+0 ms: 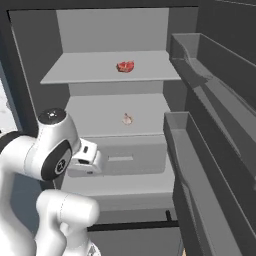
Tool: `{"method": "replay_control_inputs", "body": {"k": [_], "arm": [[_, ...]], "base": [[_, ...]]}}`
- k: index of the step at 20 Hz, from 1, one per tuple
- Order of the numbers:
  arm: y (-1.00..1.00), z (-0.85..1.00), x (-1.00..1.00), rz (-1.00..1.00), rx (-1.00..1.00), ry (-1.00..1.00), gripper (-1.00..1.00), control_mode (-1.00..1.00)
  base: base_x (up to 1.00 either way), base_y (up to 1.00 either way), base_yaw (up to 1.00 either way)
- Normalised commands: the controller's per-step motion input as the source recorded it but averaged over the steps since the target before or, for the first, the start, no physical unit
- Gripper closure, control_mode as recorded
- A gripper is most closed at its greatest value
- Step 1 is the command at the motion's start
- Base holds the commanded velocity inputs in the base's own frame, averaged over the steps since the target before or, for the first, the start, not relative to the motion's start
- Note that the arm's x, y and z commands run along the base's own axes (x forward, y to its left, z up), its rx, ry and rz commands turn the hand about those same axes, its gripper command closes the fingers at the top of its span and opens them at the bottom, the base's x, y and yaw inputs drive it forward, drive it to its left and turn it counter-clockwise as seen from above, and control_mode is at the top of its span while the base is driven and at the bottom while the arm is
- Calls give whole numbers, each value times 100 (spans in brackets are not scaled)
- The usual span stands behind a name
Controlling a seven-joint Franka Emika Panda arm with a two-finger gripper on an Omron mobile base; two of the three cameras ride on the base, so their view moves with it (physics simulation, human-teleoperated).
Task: Place one garlic and one steak in each tupperware on the nearby counter, to pack two identical lunches.
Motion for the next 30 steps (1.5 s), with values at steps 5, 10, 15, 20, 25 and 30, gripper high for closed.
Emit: {"method": "replay_control_inputs", "body": {"k": [5, 10, 15, 20, 25, 30], "arm": [[-2, 46, -4, 13, -2, -81, -100, -100], [0, 44, 60, 1, -1, -27, -100, -100], [0, 36, 100, -5, -4, 27, -100, -100], [-32, -23, 100, -3, 0, 33, -100, -100], [-29, -49, 100, 3, 2, 9, -100, -100], [-1, -73, 47, 13, 15, -17, -100, -100]], "base": [[0, 0, 0], [0, 0, 0], [0, 0, 0], [0, 0, 0], [0, 0, 0], [0, 0, 0]]}}
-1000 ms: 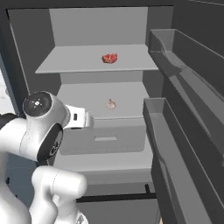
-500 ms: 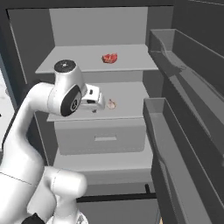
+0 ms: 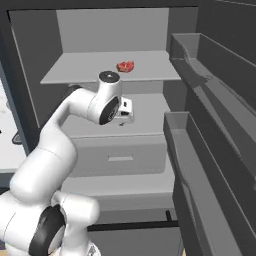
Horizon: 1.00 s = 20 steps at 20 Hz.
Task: Place one garlic and one steak in each tupperware on the nearby counter, to pack two identical lunches.
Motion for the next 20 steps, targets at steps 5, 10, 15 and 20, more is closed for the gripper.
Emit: {"method": "replay_control_inputs", "body": {"k": [5, 10, 15, 20], "arm": [[0, -13, 17, 9, 7, -21, -100, -100], [3, 0, 94, 0, 0, -1, -100, -100], [2, -2, 73, 0, -1, 3, -100, -100], [0, -30, 40, 0, -5, 2, -100, -100]], "base": [[0, 0, 0], [0, 0, 0], [0, 0, 0], [0, 0, 0]]}}
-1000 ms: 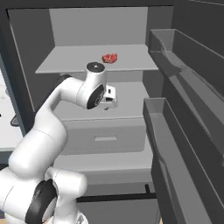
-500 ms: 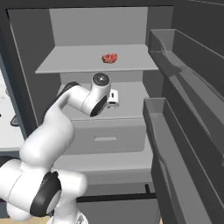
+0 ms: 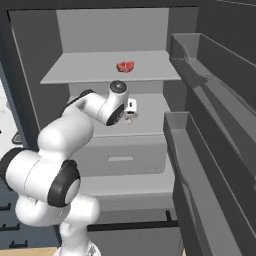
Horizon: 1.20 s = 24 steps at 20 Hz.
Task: Place one garlic and one steak in each tupperware on the nearby counter, to pack two identical lunches.
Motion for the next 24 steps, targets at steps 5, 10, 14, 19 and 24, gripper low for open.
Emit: {"method": "replay_control_inputs", "body": {"k": [5, 10, 14, 19, 24], "arm": [[0, -32, 41, 0, -3, 0, -100, -100], [-8, -28, 49, 0, -3, 0, -100, -100], [-31, -9, 27, -1, 0, 0, -100, -100], [-12, -3, 22, 0, 0, 0, -100, -100], [0, -32, 23, 0, 0, 0, -100, -100]], "base": [[0, 0, 0], [0, 0, 0], [0, 0, 0], [0, 0, 0], [0, 0, 0]]}}
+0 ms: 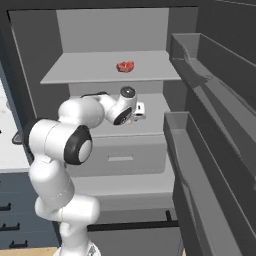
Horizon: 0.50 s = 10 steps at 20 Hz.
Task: Place one garlic and one steak in each tupperware on the nearby counter, to pack two identical lunches.
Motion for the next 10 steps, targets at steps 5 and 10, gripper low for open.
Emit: {"method": "replay_control_inputs", "body": {"k": [5, 10], "arm": [[0, -7, 1, 0, 0, 0, -100, -100], [9, -11, 3, 0, 0, 0, -100, -100]], "base": [[0, 0, 0], [0, 0, 0]]}}
